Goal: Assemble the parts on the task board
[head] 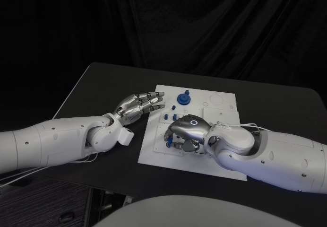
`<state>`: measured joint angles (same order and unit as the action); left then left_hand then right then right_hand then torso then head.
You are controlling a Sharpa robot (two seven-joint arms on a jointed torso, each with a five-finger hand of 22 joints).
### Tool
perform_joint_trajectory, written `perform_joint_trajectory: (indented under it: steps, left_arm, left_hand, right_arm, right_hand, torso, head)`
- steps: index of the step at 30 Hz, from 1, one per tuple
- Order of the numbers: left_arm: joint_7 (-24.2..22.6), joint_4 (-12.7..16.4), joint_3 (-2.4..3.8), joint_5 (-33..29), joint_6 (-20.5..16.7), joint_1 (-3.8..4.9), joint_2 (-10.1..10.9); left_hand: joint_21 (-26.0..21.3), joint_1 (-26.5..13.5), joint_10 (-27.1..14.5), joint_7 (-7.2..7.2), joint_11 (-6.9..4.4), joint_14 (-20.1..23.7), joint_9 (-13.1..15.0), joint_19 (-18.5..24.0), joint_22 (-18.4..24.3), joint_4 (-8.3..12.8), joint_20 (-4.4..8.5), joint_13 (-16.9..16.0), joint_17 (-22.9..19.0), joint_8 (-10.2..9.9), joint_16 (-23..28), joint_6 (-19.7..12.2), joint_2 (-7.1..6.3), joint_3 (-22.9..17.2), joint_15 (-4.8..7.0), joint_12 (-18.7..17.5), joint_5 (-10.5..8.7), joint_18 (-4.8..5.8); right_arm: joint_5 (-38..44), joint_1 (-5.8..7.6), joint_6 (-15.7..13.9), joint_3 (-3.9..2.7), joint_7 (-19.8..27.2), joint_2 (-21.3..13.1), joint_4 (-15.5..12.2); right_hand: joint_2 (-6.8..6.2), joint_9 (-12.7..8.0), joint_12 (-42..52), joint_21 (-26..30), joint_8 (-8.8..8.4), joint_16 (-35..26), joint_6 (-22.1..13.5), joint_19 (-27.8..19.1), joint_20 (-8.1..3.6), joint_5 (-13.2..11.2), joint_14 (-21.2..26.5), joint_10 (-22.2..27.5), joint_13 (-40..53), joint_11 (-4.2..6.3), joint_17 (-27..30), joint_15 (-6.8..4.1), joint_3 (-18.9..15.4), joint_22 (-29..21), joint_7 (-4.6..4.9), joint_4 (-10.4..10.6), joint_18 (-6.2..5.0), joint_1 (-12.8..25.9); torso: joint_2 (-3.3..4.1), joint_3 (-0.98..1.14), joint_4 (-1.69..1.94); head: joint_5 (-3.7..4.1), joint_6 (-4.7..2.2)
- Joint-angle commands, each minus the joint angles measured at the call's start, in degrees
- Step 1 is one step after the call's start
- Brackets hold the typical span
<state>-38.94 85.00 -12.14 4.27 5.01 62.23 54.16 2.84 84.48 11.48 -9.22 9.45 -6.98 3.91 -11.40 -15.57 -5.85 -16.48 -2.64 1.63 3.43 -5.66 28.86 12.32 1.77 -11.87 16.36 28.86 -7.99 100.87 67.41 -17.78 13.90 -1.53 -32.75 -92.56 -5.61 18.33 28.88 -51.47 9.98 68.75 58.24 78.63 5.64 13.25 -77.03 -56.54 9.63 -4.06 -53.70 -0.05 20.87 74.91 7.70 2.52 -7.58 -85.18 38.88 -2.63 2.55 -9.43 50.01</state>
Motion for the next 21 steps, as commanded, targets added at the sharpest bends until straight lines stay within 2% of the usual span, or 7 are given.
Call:
perform_joint_trajectory:
  steps: [1, 5, 10, 21]
  left_arm:
    - [-7.01, 0.0, 0.05, -0.2, 0.64, -0.08, -0.18]
    - [-6.92, -0.06, 0.05, -0.2, 0.64, -0.08, -0.26]
    - [-6.71, -0.15, 0.05, -0.2, 0.59, -0.08, -0.3]
    - [-6.37, -0.23, 0.05, -0.2, 0.61, -0.09, -0.35]
  left_hand:
    - [-0.18, -0.6, -0.47, 0.06, -0.02, -0.08, -0.02, 0.17, 0.09, -0.07, -0.09, 0.05, 0.01, 0.09, 0.14, -0.29, -0.01, -0.27, -0.23, -0.27, 0.22, -0.51]
    - [-0.18, -0.62, -0.49, 0.06, -0.03, -0.12, -0.03, 0.18, 0.12, -0.07, -0.11, 0.05, 0.02, 0.08, 0.1, -0.32, 0.0, -0.32, -0.28, -0.28, 0.22, -0.5]
    - [-0.17, -0.74, -0.67, 0.07, -0.1, -0.14, -0.05, 0.2, 0.2, -0.13, -0.17, 0.07, 0.02, 0.04, 0.06, -0.52, 0.12, -0.53, -0.51, -0.42, 0.19, -0.41]
    - [-0.17, -0.78, -0.69, 0.07, -0.1, -0.18, -0.05, 0.2, 0.22, -0.15, -0.18, 0.07, 0.03, 0.04, 0.02, -0.49, 0.14, -0.59, -0.56, -0.41, 0.16, -0.37]
  right_arm:
    - [0.62, -0.34, 0.11, 0.16, -1.19, 0.07, 0.36]
    - [0.62, -0.34, 0.18, 0.16, -1.19, 0.17, 0.3]
    - [0.62, -0.34, 0.38, 0.16, -1.21, 0.34, 0.25]
    - [0.24, -0.36, 1.12, 0.16, -1.31, 0.38, 0.37]
  right_hand:
    - [0.25, 0.09, -0.39, 0.27, 0.1, -0.39, -0.42, -0.37, -0.1, -0.37, 0.27, 0.26, 0.07, -0.12, 0.01, -0.2, -0.13, 5.81, 0.09, -0.05, 0.63, 0.59]
    - [0.37, 0.37, -0.39, 0.22, 0.12, -0.42, -0.41, -0.38, -0.06, -1.15, 0.29, 0.16, 0.21, -0.11, 0.01, -0.17, -0.2, 5.81, 0.07, 0.04, 0.64, 0.78]
    - [0.69, 1.62, -0.51, -1.47, 0.76, 0.58, 0.23, 0.42, -0.16, -3.82, -0.81, -0.17, 0.56, 0.14, -1.44, -0.38, -0.66, 6.18, -0.3, 0.29, 0.88, 1.33]
    - [0.73, 2.38, -0.65, -1.36, 1.13, 0.43, 0.44, 0.49, -0.22, -4.73, -0.86, -0.29, 0.69, 0.23, -1.29, -0.45, -0.94, 6.14, -0.48, 0.42, 0.87, 1.57]
  torso:
    - [-0.02, 0.0, -0.03]
    - [-0.04, 0.02, -0.06]
    - [0.02, 0.0, -0.01]
    - [-0.01, 0.02, -0.03]
  head:
    - [0.02, -0.01]
    - [0.07, -0.01]
    - [0.41, -0.01]
    - [0.43, -0.01]
